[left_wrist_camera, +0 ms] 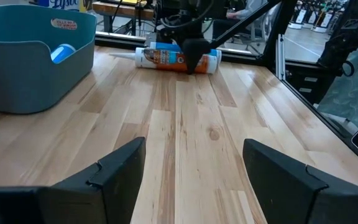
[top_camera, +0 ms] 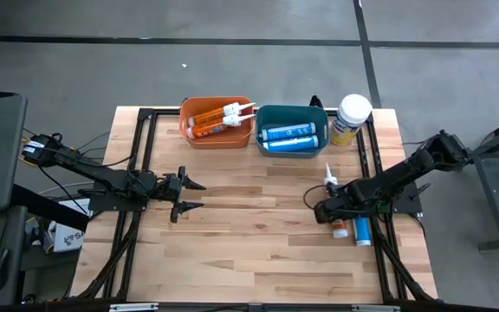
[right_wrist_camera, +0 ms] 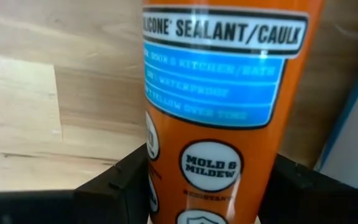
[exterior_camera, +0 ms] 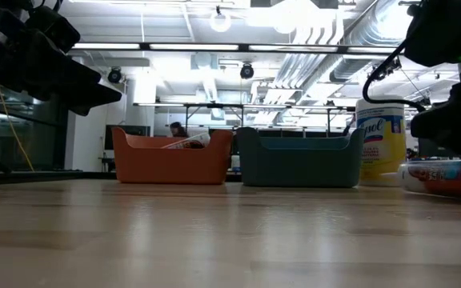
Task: Pick & place silicon tubes, Sealant and Lysol wipes
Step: Put the orange sealant into the orange bin
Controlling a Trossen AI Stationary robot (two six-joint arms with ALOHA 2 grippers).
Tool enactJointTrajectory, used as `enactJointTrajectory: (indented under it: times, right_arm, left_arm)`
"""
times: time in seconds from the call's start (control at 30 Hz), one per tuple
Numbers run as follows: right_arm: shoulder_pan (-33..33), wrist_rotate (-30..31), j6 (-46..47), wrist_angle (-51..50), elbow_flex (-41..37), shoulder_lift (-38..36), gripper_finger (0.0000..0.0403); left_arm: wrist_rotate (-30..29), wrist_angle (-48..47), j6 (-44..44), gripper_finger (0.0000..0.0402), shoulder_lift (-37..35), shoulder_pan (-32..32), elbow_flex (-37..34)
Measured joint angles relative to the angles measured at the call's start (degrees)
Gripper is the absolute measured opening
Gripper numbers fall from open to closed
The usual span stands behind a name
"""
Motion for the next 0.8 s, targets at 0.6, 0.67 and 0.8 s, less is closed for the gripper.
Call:
enactJointTrajectory:
  times: [0.6,0.67,0.8]
  right_arm:
    - [5.7,10.62,-9.74,1.38,10.15,0.02,0.0203]
    - [7.05,12.36,-11.06,1.66,11.8,0.02,0.0203]
    - [9.74,18.89,-13.48,1.79,14.72,-0.07,0.0203]
  left_arm:
    - [0.0,0.57,-0.46,0.0264,0.0,0.0,0.0]
    - [0.0,0.57,-0.46,0.0264,0.0,0.0,0.0]
    - [-0.09,0.56,-0.46,0.0264,0.0,0.0,0.0]
